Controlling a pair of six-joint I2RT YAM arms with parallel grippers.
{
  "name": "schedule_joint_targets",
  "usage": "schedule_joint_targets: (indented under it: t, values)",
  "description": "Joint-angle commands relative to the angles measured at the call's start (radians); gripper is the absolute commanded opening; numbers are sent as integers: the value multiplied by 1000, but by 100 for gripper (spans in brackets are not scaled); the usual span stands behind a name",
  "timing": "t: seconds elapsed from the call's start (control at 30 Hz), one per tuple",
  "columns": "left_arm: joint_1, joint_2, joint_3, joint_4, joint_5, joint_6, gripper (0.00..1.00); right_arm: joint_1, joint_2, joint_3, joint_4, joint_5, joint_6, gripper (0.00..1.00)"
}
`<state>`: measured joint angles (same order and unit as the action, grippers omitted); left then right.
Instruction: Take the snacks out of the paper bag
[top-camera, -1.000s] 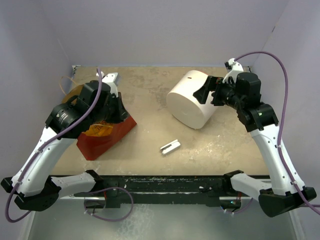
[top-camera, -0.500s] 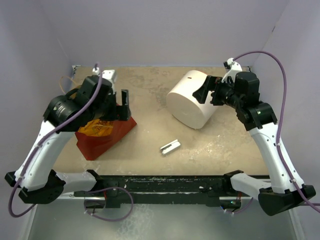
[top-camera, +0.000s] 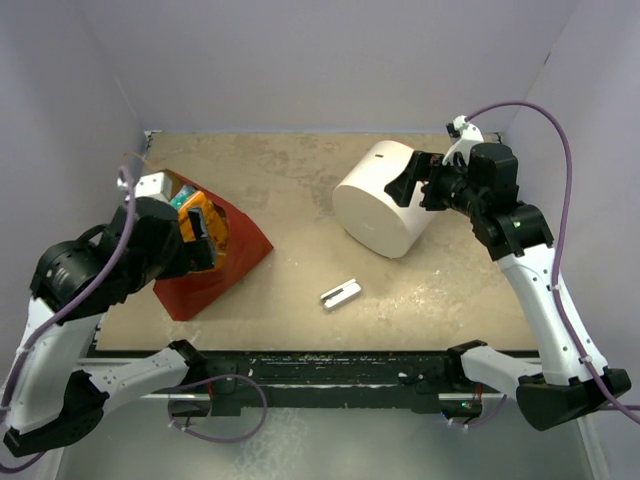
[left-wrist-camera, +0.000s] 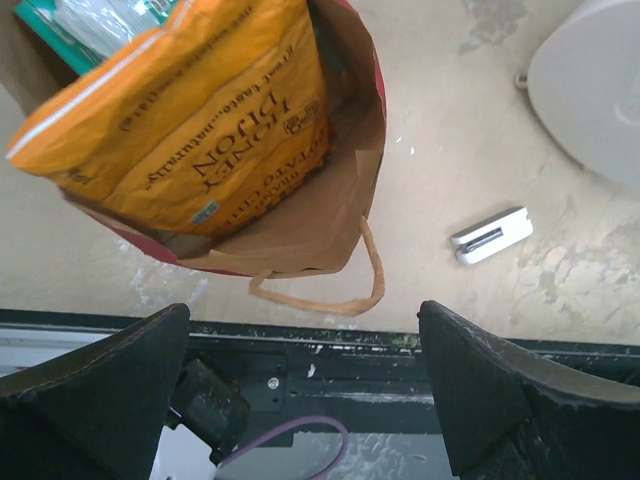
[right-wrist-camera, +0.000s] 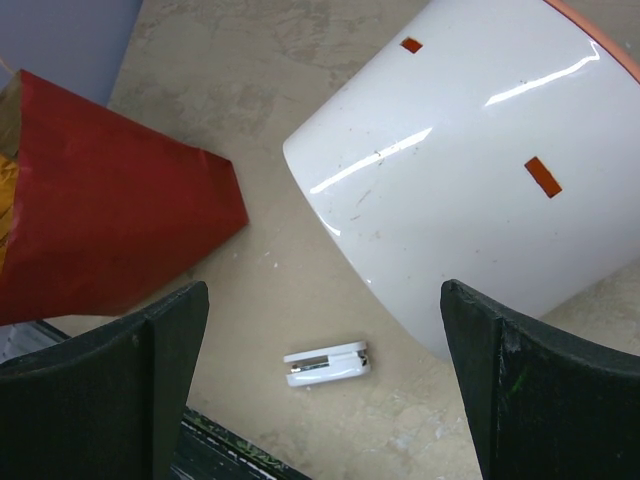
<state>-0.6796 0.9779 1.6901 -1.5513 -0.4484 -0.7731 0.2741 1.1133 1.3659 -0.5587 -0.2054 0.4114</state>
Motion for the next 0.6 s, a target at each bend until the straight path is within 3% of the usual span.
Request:
schedule_joint_targets:
  t: [0.0,0.13,0.23,0.37,0.57]
  values:
    - [6,69,-58,68,70,73,99,2,7,4,56,-34,1,100]
    - [5,115,-100,51,16,58,98,2,7,5,51,-37,4,100]
    - [5,119,-112,70,-15,42,92,2,-3,7,44,-30,3,100]
    - [5,108,-147,140,-2,72,68,2,-9,2,39,-28,3,100]
    - [5,102,-165,175,125,114,20,2,-10,13,37,-19,3,100]
